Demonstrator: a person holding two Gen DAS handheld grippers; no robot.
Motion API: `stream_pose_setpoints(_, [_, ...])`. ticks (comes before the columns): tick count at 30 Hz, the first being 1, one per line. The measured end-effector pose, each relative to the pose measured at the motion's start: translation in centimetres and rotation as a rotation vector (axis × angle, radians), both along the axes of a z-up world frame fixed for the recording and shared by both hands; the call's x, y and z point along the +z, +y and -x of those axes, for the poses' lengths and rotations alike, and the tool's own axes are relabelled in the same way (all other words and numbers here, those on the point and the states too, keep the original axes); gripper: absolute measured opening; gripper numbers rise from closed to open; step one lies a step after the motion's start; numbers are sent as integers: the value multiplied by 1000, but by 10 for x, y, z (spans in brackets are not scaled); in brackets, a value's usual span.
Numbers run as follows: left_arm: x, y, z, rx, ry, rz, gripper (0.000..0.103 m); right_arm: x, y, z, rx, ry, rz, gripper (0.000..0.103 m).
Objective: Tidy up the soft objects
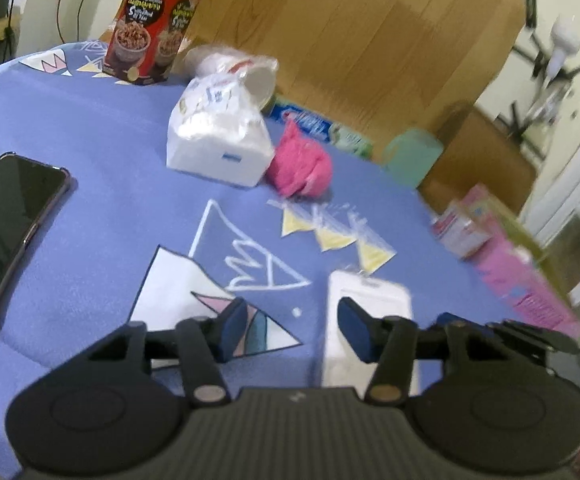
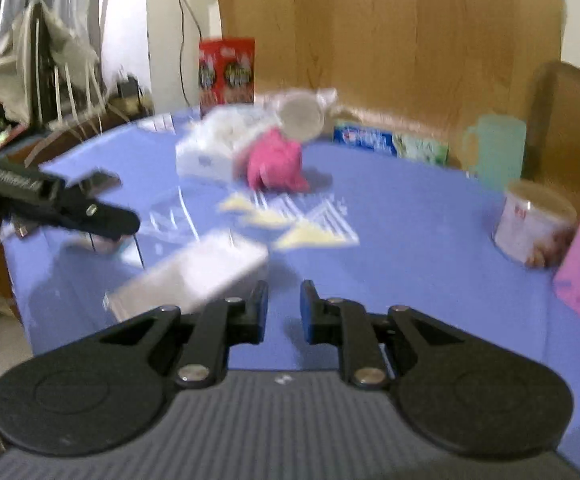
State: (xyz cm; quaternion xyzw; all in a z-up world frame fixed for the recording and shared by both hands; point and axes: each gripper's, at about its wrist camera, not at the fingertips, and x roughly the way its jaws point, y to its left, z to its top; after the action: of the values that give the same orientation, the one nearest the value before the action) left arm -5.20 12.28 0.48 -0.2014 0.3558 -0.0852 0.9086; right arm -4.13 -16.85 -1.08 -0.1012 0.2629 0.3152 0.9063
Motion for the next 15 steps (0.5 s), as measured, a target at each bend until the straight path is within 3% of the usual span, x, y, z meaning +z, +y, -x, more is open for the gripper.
stream_pose_setpoints(4, [-5,-16,1,14,9,-175,37,-12,18,8,71,6,25,21])
stream_pose_setpoints(8, [-5,-27,5,13,-7,-257,35,0,32,6,134,25,-55,21])
stream_pose_setpoints(12, [-2,-10,10,19,-12,-165,30,19,57,12,186,-66,-44,21])
stream_pose_setpoints(15, [4,5,22,22,-26,-116,38,24,75,7,233,-68,-45,21])
